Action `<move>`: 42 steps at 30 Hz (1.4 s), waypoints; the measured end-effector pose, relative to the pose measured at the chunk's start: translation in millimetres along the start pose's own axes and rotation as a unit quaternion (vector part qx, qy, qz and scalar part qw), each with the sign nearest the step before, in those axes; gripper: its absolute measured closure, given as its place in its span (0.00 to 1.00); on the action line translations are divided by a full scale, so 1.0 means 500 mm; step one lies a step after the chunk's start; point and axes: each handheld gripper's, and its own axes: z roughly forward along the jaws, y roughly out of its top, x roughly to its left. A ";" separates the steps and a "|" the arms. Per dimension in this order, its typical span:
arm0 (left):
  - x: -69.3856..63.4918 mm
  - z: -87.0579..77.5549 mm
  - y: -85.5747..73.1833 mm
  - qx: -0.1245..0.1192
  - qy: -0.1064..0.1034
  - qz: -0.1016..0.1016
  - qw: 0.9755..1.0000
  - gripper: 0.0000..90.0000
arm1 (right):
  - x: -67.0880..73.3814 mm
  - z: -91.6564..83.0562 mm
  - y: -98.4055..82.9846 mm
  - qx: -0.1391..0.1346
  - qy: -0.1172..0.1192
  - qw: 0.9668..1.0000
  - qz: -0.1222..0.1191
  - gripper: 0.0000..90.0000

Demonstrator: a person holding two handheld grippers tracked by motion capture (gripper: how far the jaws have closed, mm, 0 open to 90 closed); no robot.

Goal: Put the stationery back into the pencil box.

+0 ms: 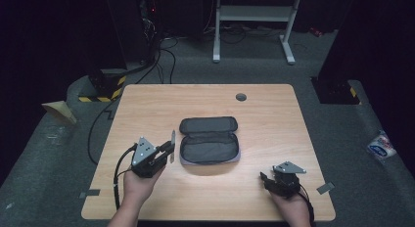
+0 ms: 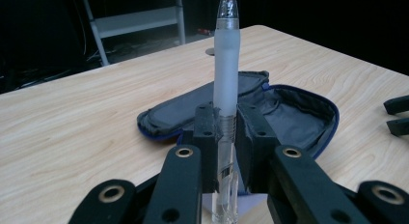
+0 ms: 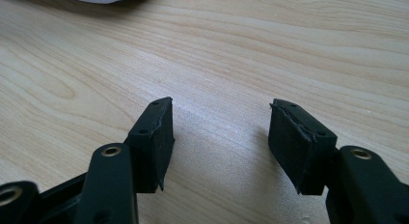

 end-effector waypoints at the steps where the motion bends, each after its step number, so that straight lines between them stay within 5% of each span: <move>1: -0.001 0.005 0.003 0.001 0.000 0.001 1.000 0.88 | 0.000 0.000 0.000 0.000 0.000 1.000 0.001 0.46; 20: -0.009 0.098 0.032 0.013 -0.021 0.020 0.999 0.88 | 0.000 -0.001 -0.001 0.000 0.000 1.000 -0.002 0.46; 31: 0.000 0.147 0.014 0.043 -0.021 0.024 0.999 0.88 | 0.002 -0.002 -0.001 0.001 -0.001 1.000 0.001 0.46; 42: -0.033 0.191 -0.006 0.066 -0.033 0.039 0.997 0.88 | 0.002 -0.002 -0.002 0.001 -0.001 1.000 -0.001 0.47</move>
